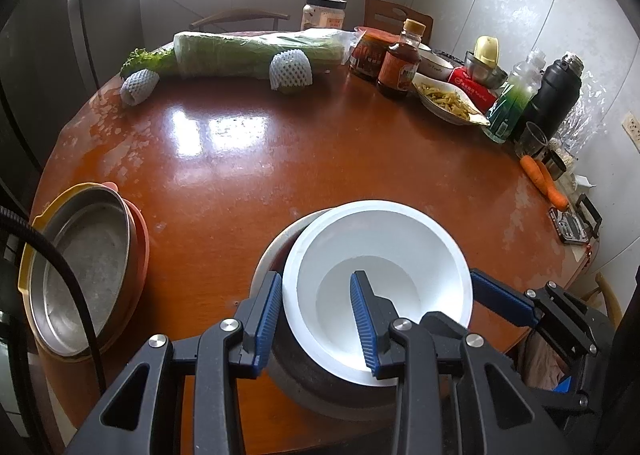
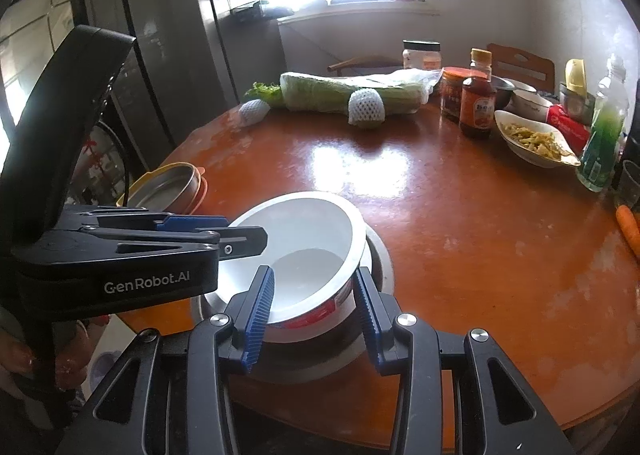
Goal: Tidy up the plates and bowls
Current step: 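Open the left gripper and withdraw from the bowl stack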
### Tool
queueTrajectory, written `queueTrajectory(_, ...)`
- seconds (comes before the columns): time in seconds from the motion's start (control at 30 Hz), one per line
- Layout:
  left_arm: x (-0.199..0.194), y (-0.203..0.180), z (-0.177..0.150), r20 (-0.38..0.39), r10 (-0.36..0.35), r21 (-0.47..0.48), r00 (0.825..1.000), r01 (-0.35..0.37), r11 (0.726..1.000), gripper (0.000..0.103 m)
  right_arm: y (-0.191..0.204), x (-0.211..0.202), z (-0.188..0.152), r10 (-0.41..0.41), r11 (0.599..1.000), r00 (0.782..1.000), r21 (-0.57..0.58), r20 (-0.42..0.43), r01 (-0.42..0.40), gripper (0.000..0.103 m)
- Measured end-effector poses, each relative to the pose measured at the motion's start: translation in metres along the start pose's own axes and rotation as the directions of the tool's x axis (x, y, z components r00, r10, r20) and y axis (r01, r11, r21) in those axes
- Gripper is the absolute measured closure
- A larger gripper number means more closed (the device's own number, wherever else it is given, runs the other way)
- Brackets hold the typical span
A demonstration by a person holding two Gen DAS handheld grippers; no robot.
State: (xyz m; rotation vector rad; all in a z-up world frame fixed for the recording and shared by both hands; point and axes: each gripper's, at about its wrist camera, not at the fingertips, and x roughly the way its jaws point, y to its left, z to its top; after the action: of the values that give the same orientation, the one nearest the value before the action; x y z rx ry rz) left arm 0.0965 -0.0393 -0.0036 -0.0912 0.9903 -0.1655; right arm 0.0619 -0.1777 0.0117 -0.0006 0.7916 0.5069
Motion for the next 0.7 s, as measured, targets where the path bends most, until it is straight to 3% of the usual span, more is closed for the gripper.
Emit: queueTrajectory(0.7, -0.028, 0.005, -0.002, 0.064, -0.017, -0.011, 0.998, 0.018, 1.000, 0.066, -0.004, -0.024, 0.005, -0.034, 0.999, 0.998, 0.018, 0.054, 0.033, 0.060)
